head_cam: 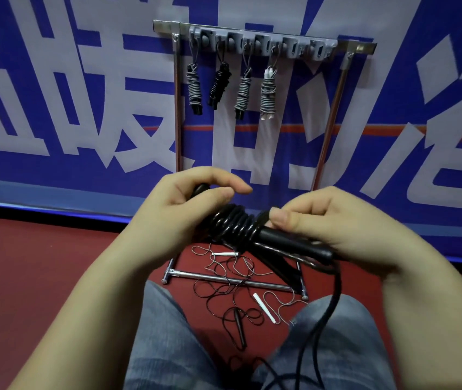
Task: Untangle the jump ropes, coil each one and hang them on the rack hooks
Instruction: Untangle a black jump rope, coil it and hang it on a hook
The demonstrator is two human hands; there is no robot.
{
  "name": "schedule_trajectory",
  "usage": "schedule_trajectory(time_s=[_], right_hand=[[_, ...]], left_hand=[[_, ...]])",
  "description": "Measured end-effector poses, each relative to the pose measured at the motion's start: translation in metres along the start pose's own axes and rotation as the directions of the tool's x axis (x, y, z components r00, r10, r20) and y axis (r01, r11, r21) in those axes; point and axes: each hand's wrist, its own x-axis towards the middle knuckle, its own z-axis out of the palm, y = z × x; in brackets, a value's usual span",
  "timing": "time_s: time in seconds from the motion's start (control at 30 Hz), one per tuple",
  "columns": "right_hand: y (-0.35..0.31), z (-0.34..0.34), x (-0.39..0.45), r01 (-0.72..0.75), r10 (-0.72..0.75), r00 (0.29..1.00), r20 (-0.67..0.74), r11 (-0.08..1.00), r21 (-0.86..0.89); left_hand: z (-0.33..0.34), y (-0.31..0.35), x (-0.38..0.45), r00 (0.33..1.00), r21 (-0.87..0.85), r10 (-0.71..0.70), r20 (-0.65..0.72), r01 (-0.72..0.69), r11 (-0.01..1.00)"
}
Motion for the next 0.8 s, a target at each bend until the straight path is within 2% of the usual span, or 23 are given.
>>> schedule_trajectory(time_s=[0.13,0.27,0.33,0.4,0.43,0.5,0.57,0.7,0.8], right_hand=[[0.003,0.009,0.001,-0.043,-0.015,0.989,0.148,0.926,0.376],[0.014,0.031,0.007,-0.078,-0.026,0.991,0.128,0.668,0.74],[0.018,0.039,0.009,-0.07,-0.075,0.987,0.141,0.593,0.802],[0.023,0.045,0.015,-0.067,-0.031,0.994,0.104,0.579,0.812],[0.021,0.049,0.017,-0.068,0.042,0.998,0.054,0.59,0.805],[0.02,0.056,0.02,-0.013,0.141,0.983,-0.113,0.68,0.733],[0.02,0.062,0.021,0.013,0.155,0.965,-0.21,0.774,0.633],[0.022,0.065,0.017,-0.037,0.094,0.979,-0.181,0.956,0.292],[0.024,0.061,0.012,0.007,-0.005,0.982,-0.19,1.0,0.007]], left_hand=[[0.01,0.006,-0.003,0.999,-0.184,-0.029,-0.013,0.026,0.983],[0.014,0.004,0.002,0.989,-0.255,-0.05,-0.141,0.012,0.967],[0.017,0.001,0.004,0.975,-0.252,-0.052,-0.215,-0.004,0.968],[0.02,-0.003,0.005,0.95,-0.256,-0.071,-0.304,-0.009,0.967],[0.022,-0.005,0.006,0.932,-0.253,-0.08,-0.353,-0.013,0.967],[0.025,-0.007,0.007,0.897,-0.239,-0.08,-0.434,-0.029,0.971],[0.027,-0.01,0.009,0.869,-0.185,-0.051,-0.493,-0.047,0.982],[0.024,-0.02,0.012,0.824,0.073,0.081,-0.56,-0.049,0.996],[0.022,-0.024,0.011,0.829,0.195,0.12,-0.547,-0.013,0.981]])
